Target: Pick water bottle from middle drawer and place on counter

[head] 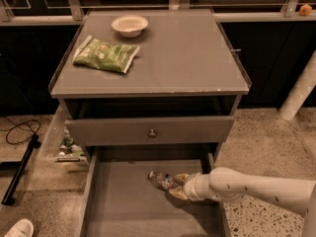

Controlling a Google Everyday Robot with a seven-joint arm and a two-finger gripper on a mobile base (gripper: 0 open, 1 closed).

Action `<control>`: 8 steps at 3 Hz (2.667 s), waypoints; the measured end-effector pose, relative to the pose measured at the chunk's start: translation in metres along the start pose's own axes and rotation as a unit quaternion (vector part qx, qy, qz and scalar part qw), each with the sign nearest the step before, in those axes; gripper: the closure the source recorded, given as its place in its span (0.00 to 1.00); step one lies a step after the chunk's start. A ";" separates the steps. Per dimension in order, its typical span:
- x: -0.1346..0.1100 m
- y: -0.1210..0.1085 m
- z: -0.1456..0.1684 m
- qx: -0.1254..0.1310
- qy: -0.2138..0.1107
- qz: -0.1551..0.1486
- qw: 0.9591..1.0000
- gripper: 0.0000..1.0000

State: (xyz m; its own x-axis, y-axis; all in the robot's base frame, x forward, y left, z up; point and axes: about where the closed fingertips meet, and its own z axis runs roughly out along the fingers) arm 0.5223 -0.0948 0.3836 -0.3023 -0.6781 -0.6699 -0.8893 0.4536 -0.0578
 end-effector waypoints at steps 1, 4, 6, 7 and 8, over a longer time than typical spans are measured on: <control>-0.016 0.004 -0.027 -0.009 -0.027 -0.013 1.000 1.00; -0.092 0.010 -0.190 -0.005 -0.081 -0.093 0.992 1.00; -0.169 -0.020 -0.293 0.039 -0.045 -0.169 0.984 1.00; -0.214 -0.046 -0.363 0.081 -0.028 -0.190 0.978 1.00; -0.214 -0.046 -0.363 0.081 -0.028 -0.190 0.978 1.00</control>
Offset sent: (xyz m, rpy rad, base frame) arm -0.0468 -0.0316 0.1429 0.1303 -0.0731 0.1145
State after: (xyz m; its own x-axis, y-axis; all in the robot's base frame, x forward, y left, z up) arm 0.5032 -0.1804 0.7984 0.0621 -0.7851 -0.6162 -0.8666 0.2639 -0.4236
